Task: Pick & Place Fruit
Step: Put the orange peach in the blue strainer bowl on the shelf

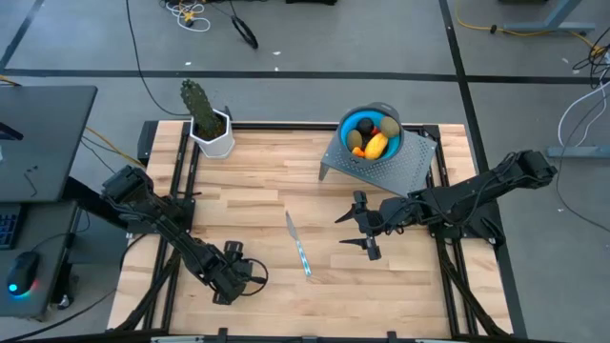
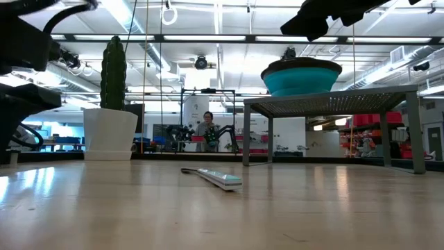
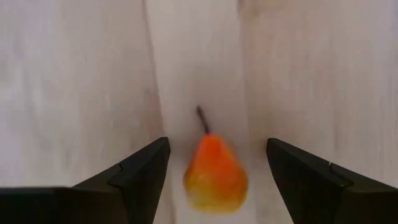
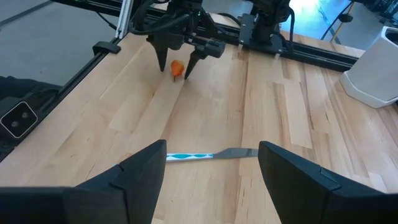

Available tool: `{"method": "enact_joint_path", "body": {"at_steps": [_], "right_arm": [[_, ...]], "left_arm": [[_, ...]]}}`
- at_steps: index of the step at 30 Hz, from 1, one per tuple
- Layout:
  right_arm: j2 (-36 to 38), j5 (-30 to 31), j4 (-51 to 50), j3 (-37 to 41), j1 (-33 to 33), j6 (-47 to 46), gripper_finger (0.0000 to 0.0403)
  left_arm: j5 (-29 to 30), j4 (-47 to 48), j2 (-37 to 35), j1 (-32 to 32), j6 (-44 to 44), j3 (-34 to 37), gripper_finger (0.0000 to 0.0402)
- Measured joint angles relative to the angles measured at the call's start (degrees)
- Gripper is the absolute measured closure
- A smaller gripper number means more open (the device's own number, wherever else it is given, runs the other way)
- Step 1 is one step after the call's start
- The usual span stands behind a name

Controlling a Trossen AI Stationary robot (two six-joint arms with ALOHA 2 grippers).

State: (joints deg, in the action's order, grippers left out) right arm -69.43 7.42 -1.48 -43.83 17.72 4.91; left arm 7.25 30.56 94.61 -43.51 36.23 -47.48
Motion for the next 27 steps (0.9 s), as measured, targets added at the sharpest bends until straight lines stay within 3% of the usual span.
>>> {"method": "enact_joint_path", "body": {"at_steps": [11,23,27], "right_arm": [[0.0,0.02,0.0,0.0,0.0,0.0,0.0137],[0.0,0.02,0.0,0.0,0.0,0.0,0.0137],[0.0,0.02,0.0,0.01,0.0,0.0,0.0137]], "left_arm": [[-0.03,3.42,0.15,0.0,0.08,-1.45,0.0134],[0.17,3.29,0.15,0.04,-1.58,-1.45,0.0266],[0.35,3.06,0.13,0.04,-1.62,-1.45,0.028]]}}
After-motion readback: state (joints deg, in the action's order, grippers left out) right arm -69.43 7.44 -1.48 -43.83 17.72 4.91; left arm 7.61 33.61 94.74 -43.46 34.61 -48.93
